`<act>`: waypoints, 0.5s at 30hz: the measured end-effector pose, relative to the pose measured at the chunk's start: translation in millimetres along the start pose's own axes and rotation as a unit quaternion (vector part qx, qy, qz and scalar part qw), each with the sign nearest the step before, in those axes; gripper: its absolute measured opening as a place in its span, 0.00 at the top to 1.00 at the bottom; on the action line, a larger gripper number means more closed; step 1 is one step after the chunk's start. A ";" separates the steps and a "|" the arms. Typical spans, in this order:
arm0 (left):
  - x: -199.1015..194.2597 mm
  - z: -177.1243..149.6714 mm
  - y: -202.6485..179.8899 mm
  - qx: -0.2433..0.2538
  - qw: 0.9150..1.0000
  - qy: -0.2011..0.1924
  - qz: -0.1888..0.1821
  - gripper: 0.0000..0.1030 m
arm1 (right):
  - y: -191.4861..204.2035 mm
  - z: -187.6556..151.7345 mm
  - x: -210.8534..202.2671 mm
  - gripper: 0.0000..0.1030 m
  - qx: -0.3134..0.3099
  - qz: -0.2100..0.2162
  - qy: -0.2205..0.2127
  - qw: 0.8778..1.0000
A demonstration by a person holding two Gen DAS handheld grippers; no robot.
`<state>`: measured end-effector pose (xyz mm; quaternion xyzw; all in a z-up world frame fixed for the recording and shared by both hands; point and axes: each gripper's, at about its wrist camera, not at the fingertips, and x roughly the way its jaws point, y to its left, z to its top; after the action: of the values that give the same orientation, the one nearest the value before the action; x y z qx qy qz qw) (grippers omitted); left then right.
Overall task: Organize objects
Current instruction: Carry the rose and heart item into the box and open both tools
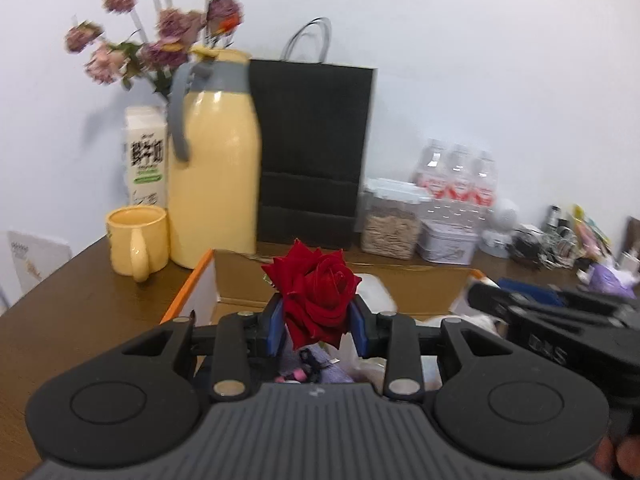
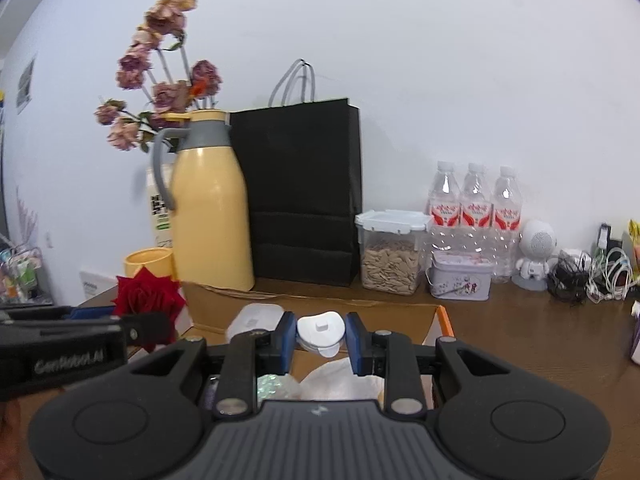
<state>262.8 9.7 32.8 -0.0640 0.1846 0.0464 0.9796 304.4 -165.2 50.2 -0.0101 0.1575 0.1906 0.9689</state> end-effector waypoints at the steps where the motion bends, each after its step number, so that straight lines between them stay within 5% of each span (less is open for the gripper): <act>1: 4.4 -1.2 1.1 0.002 1.000 0.007 -0.003 0.67 | -2.4 -3.2 3.3 0.75 0.002 0.000 0.005 1.000; 15: 6.4 -13.8 1.1 0.022 1.000 0.013 0.010 0.62 | -7.2 -15.0 5.1 0.75 0.010 -0.004 0.027 1.000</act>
<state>263.8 9.3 17.6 -0.0416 0.1989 0.0514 0.9778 307.1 -171.3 34.0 -0.0063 0.1851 0.1851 0.9651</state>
